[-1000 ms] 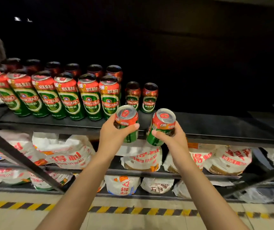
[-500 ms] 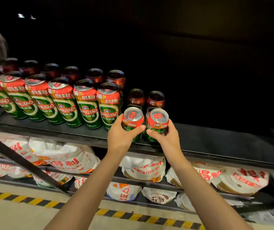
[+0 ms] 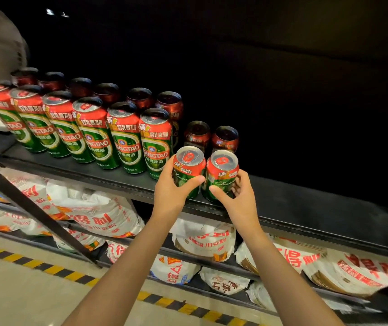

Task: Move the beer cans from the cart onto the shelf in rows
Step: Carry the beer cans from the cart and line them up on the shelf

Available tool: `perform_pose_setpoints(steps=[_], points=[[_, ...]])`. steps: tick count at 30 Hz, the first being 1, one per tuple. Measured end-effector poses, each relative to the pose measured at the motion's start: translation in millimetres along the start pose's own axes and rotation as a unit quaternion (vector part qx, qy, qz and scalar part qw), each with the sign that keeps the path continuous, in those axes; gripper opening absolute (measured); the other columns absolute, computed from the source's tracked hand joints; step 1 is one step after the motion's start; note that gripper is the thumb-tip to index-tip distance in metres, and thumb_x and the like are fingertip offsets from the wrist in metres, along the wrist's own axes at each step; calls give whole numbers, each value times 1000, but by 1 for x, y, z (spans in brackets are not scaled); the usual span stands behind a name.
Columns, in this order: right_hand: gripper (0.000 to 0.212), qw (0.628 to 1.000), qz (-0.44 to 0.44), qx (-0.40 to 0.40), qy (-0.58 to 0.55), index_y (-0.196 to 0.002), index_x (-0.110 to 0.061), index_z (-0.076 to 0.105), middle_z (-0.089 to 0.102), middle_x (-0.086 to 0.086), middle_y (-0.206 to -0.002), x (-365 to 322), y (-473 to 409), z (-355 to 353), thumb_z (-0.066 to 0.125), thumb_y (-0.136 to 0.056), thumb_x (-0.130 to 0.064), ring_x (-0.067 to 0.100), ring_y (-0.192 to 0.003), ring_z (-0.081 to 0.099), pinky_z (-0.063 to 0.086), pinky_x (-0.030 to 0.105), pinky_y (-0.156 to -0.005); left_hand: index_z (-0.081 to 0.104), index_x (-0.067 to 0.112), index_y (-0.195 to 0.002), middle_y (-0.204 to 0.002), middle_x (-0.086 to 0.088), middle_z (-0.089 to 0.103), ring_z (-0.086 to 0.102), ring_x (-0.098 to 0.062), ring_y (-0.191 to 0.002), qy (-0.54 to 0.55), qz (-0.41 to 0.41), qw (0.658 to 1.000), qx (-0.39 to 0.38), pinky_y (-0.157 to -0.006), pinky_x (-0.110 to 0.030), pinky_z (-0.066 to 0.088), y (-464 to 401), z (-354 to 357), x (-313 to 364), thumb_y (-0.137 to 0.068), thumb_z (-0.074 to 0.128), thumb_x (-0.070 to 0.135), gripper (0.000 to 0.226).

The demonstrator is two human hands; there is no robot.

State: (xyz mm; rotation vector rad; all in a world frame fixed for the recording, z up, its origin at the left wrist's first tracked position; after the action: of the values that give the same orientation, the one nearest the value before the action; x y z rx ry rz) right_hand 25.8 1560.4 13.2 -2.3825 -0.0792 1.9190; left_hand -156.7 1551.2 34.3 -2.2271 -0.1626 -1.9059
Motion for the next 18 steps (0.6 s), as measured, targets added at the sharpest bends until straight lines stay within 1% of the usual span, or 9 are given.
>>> perform_pose_setpoints(steps=[3,6,8,10,11,13,15,17,18], points=[[69,1000,-9,-3,18,-131,-27,44,56,-12,-126,1,0,-2,80,-72,-31,-2,-114,53,44,13,-92,40,31,-133,-119,21,54,50,17,-105,-9,8,999,-40,-78,1,40,-1,2,-4,-77,75,28,66],[75,999,-9,2,36,-131,-29,43,55,-14,-126,2,0,-2,84,-68,-30,-2,-115,52,43,10,-88,41,26,-133,-121,17,55,49,18,-105,-56,14,994,-96,-79,0,40,-5,3,-14,-75,78,25,69],[77,999,-8,12,46,-131,-28,43,56,-12,-127,3,-1,-2,85,-66,-31,2,-115,52,45,15,-90,42,27,-131,-122,17,54,50,12,-108,-78,12,989,-125,-84,-2,39,-10,2,-21,-73,79,23,69],[78,998,-6,22,58,-131,-26,44,56,-10,-127,5,-3,-2,85,-65,-32,5,-116,53,46,20,-92,42,25,-132,-127,14,52,49,0,-116,-95,16,985,-147,-94,-11,38,-15,1,-28,-72,79,24,71],[77,998,-7,26,61,-130,-26,45,57,-10,-127,5,-3,-3,85,-65,-32,5,-116,53,46,20,-91,42,24,-133,-131,12,52,48,-4,-120,-101,21,983,-152,-98,-16,38,-16,0,-30,-72,79,25,72],[74,997,-12,30,65,-129,-26,47,58,-12,-124,6,-4,-3,85,-65,-32,2,-114,54,46,16,-89,44,24,-135,-133,9,52,47,-8,-123,-99,31,983,-152,-102,-23,38,-19,-2,-34,-72,79,26,72],[71,997,-17,35,71,-126,-28,48,59,-17,-120,5,-3,-2,84,-66,-33,-3,-111,55,45,11,-84,45,25,-134,-133,8,54,49,-9,-123,-90,38,984,-150,-104,-27,39,-21,-4,-37,-72,79,27,71],[65,996,-22,39,73,-123,-30,50,60,-22,-114,4,-2,-2,83,-68,-31,-10,-105,55,44,4,-77,46,26,-134,-131,10,56,50,-8,-122,-83,40,985,-144,-106,-33,41,-22,-4,-41,-69,81,34,74],[63,996,-24,39,74,-123,-31,50,60,-23,-112,4,-2,-2,83,-69,-30,-12,-103,55,44,2,-76,46,26,-135,-131,10,56,51,-7,-121,-80,40,987,-134,-106,-33,42,-22,-5,-43,-67,81,37,77]])
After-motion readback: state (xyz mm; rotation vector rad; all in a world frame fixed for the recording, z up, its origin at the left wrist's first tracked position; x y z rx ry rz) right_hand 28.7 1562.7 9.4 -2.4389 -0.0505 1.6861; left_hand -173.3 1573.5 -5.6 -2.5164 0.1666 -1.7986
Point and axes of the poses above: each hand's wrist, its own y-axis away from the middle knuckle, its own z-axis out of the palm, x = y × z, the point moved 10 cm from there along -y, towards the middle knuckle
